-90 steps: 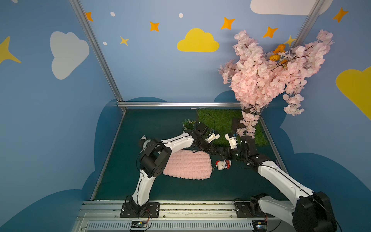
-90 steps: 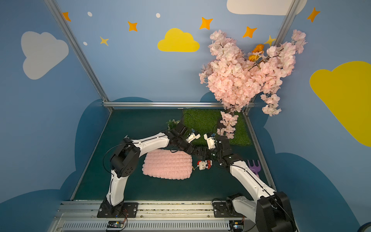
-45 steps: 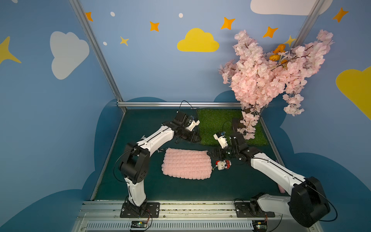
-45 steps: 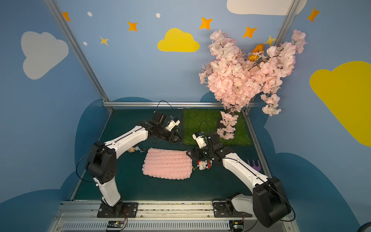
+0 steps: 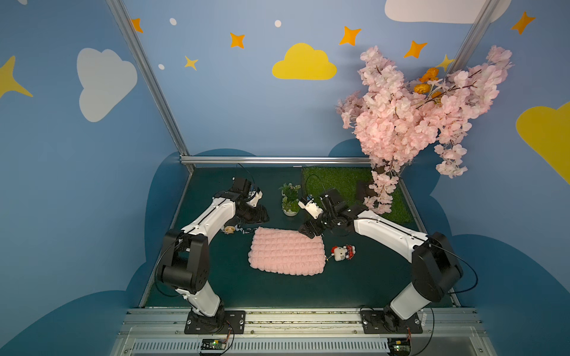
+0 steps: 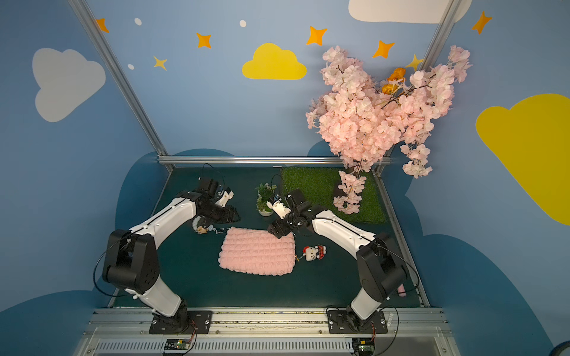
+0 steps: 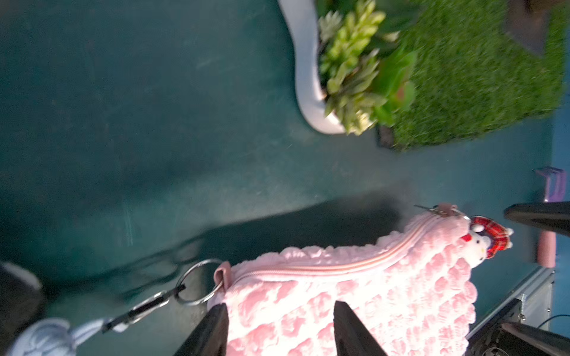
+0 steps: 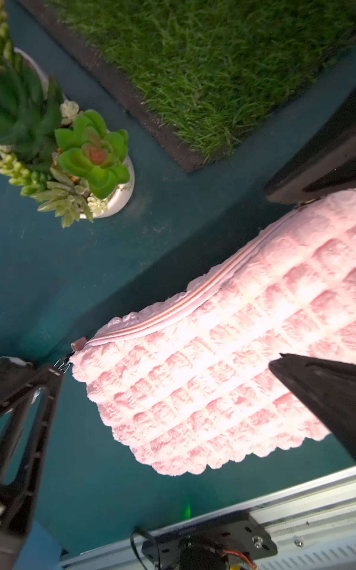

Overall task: Remove the decoration from the bag
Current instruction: Remove the decoration item from the bag.

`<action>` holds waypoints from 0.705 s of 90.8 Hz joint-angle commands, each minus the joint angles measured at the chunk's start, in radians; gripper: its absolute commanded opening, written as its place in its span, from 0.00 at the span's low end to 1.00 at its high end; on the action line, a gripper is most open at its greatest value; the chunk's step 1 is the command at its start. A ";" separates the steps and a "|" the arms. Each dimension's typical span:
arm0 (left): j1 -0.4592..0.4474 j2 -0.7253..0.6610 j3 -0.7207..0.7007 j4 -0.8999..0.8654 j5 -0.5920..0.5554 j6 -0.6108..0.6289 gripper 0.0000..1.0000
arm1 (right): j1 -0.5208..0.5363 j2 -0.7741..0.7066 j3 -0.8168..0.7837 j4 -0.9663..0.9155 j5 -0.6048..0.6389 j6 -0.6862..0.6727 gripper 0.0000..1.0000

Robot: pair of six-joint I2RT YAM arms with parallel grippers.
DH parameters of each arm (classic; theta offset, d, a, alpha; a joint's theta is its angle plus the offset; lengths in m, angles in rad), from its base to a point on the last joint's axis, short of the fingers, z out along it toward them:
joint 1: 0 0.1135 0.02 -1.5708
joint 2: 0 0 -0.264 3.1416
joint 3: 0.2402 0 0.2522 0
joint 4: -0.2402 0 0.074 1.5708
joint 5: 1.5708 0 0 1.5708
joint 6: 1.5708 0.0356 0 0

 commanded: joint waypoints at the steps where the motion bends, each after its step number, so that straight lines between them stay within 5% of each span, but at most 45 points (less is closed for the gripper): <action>1: 0.038 -0.034 -0.028 -0.015 -0.121 -0.071 0.58 | 0.021 0.049 0.059 -0.058 0.012 -0.046 0.80; 36: 0.051 0.035 -0.077 -0.047 -0.311 -0.431 0.61 | 0.052 0.147 0.158 -0.086 0.034 -0.048 0.79; 64: 0.046 0.114 -0.056 -0.019 -0.386 -0.567 0.62 | 0.060 0.160 0.183 -0.101 0.041 -0.052 0.79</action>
